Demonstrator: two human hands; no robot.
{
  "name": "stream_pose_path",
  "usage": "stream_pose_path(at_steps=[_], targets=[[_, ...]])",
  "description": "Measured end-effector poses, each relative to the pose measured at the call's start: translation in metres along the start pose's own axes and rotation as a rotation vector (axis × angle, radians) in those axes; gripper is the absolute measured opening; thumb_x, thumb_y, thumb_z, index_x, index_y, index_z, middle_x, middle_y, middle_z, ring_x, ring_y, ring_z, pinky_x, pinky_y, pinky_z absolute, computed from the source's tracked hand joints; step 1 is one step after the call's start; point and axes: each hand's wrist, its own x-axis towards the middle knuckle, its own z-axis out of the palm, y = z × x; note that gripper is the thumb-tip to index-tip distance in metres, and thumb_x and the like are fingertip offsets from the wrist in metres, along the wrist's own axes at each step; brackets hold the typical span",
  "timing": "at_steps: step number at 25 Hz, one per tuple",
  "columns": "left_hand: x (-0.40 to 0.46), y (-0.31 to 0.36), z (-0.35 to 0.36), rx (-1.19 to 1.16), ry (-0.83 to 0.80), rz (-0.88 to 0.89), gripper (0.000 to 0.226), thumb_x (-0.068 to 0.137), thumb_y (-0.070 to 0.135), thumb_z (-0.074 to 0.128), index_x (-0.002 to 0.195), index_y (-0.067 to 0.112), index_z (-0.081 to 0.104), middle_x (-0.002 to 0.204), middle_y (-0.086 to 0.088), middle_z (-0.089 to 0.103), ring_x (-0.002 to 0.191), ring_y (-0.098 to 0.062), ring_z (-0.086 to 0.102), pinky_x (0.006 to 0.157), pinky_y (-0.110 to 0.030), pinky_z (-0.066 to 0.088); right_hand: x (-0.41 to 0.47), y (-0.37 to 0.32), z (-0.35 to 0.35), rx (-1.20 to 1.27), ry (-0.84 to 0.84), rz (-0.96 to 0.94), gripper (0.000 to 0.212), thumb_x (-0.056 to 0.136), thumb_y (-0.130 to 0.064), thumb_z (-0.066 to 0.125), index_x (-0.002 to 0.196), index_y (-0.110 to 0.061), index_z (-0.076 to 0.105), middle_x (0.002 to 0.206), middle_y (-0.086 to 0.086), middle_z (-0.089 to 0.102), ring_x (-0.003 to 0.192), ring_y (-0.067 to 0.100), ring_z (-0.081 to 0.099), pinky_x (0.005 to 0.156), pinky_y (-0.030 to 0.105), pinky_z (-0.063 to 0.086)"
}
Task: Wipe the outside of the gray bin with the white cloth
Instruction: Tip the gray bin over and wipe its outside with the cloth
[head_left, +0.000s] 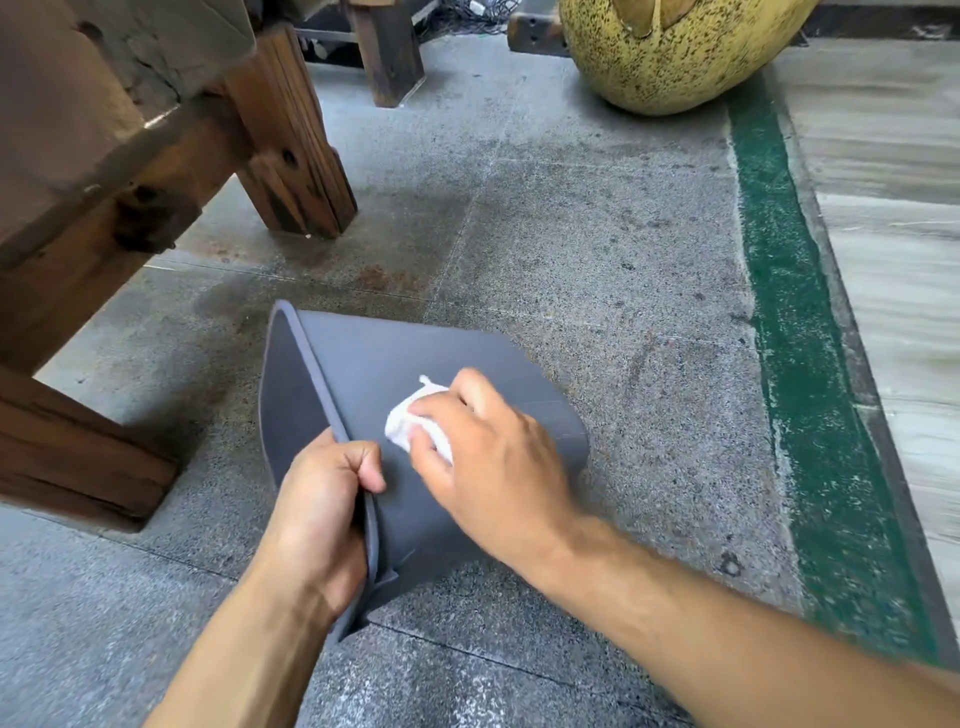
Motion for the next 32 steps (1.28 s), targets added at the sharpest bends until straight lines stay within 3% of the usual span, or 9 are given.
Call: stream_pose_path(at_steps=[2, 5, 9, 14, 20, 23, 24, 28, 32], targets=[[-0.003, 0.003, 0.000, 0.045, -0.005, 0.025, 0.042, 0.047, -0.007, 0.033, 0.078, 0.008, 0.056, 0.064, -0.010, 0.064, 0.051, -0.028, 0.060, 0.054, -0.033, 0.055, 0.003, 0.031, 0.013, -0.192, -0.007, 0.022, 0.019, 0.092, -0.030, 0.059, 0.101, -0.016, 0.067, 0.097, 0.007, 0.061, 0.072, 0.033, 0.067, 0.055, 0.041, 0.053], [-0.003, 0.010, -0.007, 0.117, 0.034, 0.051, 0.037, 0.046, -0.006, 0.033, 0.072, 0.009, 0.056, 0.061, -0.009, 0.062, 0.047, -0.026, 0.060, 0.051, -0.031, 0.053, 0.008, 0.113, 0.014, -0.342, -0.287, 0.503, 0.020, 0.100, -0.024, 0.047, 0.110, -0.011, 0.057, 0.106, 0.011, 0.060, 0.078, 0.034, 0.066, 0.068, 0.043, 0.057], [-0.003, 0.026, -0.025, 0.249, 0.109, 0.060, 0.028, 0.046, -0.003, 0.035, 0.057, 0.012, 0.054, 0.053, -0.006, 0.056, 0.039, -0.024, 0.053, 0.044, -0.025, 0.048, -0.023, 0.187, 0.002, -0.241, -0.625, 1.010, 0.022, 0.102, -0.016, 0.053, 0.083, -0.006, 0.058, 0.072, 0.007, 0.060, 0.051, 0.018, 0.057, 0.045, 0.027, 0.050], [0.003, 0.036, -0.043, 0.390, 0.177, 0.101, 0.026, 0.044, -0.002, 0.038, 0.065, 0.011, 0.048, 0.040, 0.003, 0.054, 0.037, -0.020, 0.052, 0.040, -0.018, 0.044, 0.007, 0.175, -0.012, 0.013, -0.436, 0.874, 0.009, 0.098, -0.020, 0.062, 0.105, -0.016, 0.062, 0.091, 0.006, 0.069, 0.055, 0.013, 0.058, 0.049, 0.029, 0.053], [0.019, 0.029, -0.056, 0.840, 0.166, 0.034, 0.032, 0.059, -0.014, 0.048, 0.055, 0.016, 0.059, 0.042, 0.009, 0.052, 0.055, -0.019, 0.046, 0.054, -0.031, 0.029, -0.009, 0.101, 0.014, 0.255, -1.088, 0.630, 0.079, 0.093, -0.014, 0.067, 0.155, -0.042, 0.026, 0.132, 0.006, 0.058, 0.049, 0.005, 0.051, 0.038, 0.018, 0.041], [0.023, 0.022, -0.058, 0.936, 0.104, -0.036, 0.033, 0.046, -0.001, 0.053, 0.078, -0.004, 0.059, 0.064, -0.009, 0.058, 0.068, -0.025, 0.050, 0.064, -0.034, 0.035, -0.038, 0.069, 0.046, 0.353, -1.158, 0.611, 0.087, 0.092, -0.015, 0.068, 0.157, -0.042, 0.018, 0.100, -0.005, 0.062, 0.050, 0.001, 0.049, 0.035, 0.012, 0.036], [0.026, 0.020, -0.060, 0.970, 0.074, -0.039, 0.046, 0.040, 0.003, 0.052, 0.084, -0.009, 0.059, 0.068, -0.013, 0.057, 0.069, -0.025, 0.050, 0.065, -0.036, 0.035, -0.048, 0.062, 0.057, 0.379, -1.165, 0.611, 0.089, 0.091, -0.017, 0.069, 0.158, -0.043, 0.015, 0.097, -0.007, 0.061, 0.056, 0.003, 0.052, 0.038, 0.012, 0.037], [0.028, 0.014, -0.058, 1.070, -0.018, -0.046, 0.045, 0.042, 0.000, 0.051, 0.085, -0.008, 0.062, 0.069, -0.011, 0.057, 0.066, -0.022, 0.049, 0.061, -0.031, 0.034, -0.067, 0.049, 0.084, 0.544, -1.085, 0.731, 0.096, 0.088, -0.021, 0.075, 0.157, -0.044, 0.014, 0.154, 0.004, 0.044, 0.102, 0.009, 0.058, 0.082, 0.019, 0.050], [0.032, 0.004, -0.061, 1.137, -0.159, -0.121, 0.055, 0.039, 0.003, 0.051, 0.090, 0.004, 0.071, 0.073, -0.007, 0.068, 0.071, -0.024, 0.059, 0.070, -0.032, 0.042, -0.079, 0.046, 0.095, 0.596, -1.075, 0.782, 0.096, 0.083, -0.024, 0.079, 0.155, -0.047, 0.020, 0.158, 0.002, 0.041, 0.133, 0.018, 0.050, 0.111, 0.032, 0.043]])
